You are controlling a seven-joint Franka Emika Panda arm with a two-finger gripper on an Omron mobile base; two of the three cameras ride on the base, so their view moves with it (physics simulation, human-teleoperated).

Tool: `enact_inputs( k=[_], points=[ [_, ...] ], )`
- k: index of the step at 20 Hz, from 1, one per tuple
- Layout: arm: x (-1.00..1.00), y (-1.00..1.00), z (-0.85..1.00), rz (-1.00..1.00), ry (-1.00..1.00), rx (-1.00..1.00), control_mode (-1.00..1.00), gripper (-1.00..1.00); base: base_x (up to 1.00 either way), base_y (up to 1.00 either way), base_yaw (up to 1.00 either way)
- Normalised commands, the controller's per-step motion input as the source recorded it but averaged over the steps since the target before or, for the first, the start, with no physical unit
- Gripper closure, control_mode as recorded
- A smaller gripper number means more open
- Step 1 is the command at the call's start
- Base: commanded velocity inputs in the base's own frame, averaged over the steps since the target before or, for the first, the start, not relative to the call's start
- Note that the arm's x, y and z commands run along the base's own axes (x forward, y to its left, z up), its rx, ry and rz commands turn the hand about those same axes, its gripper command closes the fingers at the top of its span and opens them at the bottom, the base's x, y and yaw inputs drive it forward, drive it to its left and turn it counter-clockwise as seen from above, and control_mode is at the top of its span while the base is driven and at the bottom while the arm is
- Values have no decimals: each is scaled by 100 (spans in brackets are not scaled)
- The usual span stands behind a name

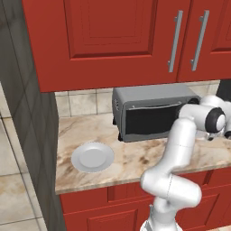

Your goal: Pick up the bagel from the plate, place it on the toaster oven rack, close the door, and set the timer.

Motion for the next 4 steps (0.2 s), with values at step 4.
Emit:
enact_inputs(
  k=[4],
  points=[
    [10,0,0,0,0,11,-100,100,0,0,0]
  ],
)
